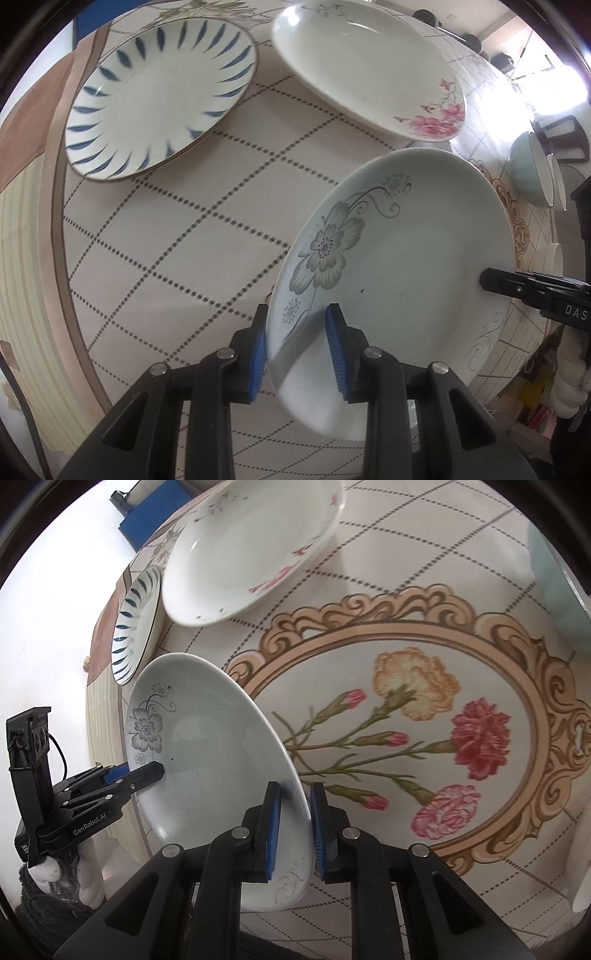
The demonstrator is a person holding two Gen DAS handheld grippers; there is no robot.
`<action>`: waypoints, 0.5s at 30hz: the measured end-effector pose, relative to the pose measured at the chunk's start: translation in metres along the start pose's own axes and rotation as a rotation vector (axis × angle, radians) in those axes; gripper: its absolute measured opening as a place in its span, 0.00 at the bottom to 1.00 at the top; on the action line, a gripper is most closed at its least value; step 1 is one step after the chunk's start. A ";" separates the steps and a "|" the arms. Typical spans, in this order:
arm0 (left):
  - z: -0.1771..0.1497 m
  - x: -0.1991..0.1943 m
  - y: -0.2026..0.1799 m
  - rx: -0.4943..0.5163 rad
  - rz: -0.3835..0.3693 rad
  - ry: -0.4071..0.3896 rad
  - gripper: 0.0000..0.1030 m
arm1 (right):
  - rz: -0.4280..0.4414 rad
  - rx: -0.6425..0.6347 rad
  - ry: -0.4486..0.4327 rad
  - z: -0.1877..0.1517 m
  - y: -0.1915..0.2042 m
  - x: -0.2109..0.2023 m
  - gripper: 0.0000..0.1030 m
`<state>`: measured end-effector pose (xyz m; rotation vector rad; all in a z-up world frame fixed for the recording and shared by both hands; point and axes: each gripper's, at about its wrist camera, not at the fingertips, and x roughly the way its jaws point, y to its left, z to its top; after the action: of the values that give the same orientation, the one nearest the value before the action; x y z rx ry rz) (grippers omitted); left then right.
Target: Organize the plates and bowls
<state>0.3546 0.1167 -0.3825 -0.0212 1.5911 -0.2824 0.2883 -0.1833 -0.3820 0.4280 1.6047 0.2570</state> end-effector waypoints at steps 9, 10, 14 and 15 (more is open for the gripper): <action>0.058 0.025 -0.069 0.114 -0.017 0.029 0.27 | -0.071 0.104 -0.060 0.015 -0.071 -0.044 0.18; 0.062 0.026 -0.071 0.121 -0.015 0.033 0.27 | -0.076 0.109 -0.063 0.018 -0.078 -0.046 0.18; 0.071 0.035 -0.092 0.135 -0.002 0.048 0.27 | -0.094 0.116 -0.063 0.024 -0.092 -0.051 0.18; 0.073 0.034 -0.093 0.137 0.002 0.046 0.27 | -0.098 0.115 -0.064 0.024 -0.092 -0.052 0.18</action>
<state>0.4101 0.0076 -0.3991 0.0934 1.6143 -0.3928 0.3038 -0.2903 -0.3754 0.4402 1.5780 0.0760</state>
